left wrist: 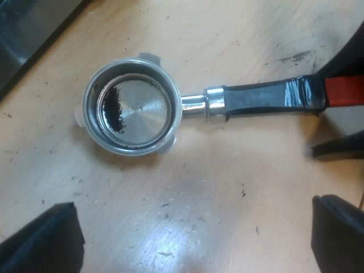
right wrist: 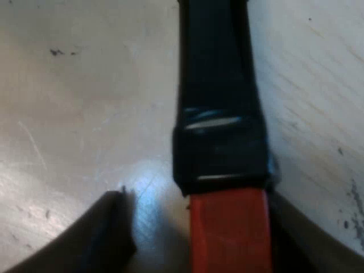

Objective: Grind coffee beans and then tamp

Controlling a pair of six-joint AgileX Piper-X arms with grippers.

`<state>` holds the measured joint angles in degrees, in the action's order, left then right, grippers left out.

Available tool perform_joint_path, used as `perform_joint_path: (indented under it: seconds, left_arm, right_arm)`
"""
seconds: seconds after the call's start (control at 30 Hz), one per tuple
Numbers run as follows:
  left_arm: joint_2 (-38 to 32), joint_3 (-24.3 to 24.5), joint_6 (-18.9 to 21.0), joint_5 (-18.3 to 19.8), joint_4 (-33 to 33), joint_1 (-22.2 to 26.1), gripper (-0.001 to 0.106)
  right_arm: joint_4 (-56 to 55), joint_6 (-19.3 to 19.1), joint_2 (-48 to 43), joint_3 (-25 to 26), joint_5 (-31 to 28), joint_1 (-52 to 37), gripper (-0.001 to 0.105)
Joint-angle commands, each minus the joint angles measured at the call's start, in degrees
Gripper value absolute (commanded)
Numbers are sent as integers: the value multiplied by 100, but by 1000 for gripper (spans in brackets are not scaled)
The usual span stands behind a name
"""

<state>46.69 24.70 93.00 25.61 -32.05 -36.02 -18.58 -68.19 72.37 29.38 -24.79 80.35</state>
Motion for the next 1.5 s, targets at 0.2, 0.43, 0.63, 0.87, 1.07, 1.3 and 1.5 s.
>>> perform_joint_path:
  seconds: [0.2, 0.43, 0.63, 0.87, 1.07, 1.3, 1.5]
  left_arm:
    - [-16, 10, 12, -56, 39, -18, 84]
    - [-16, 10, 12, -56, -128, -18, 84]
    - [-119, 221, 12, -257, -488, -18, 84]
    - [-665, 653, 12, -841, -1028, -18, 84]
    - [-1120, 1012, 146, -1093, -1720, -7, 84]
    - [-1374, 1262, 474, -1363, -1984, -7, 84]
    - [-1486, 1681, 740, -1662, -2326, -7, 84]
  right_arm:
    - [-331, -10, 25, 68, 257, -20, 69]
    - [-1255, 73, -11, 361, 407, -20, 81]
    - [-2221, 2, -167, 922, 219, -20, 95]
    - [-2654, -556, -725, 1470, -309, -8, 100]
    - [-2350, -1110, -1144, 1721, -362, -8, 100]
    - [-1110, -1983, -1323, 1719, -300, -8, 100]
    - [-268, -2658, -1323, 1719, -10, -8, 100]
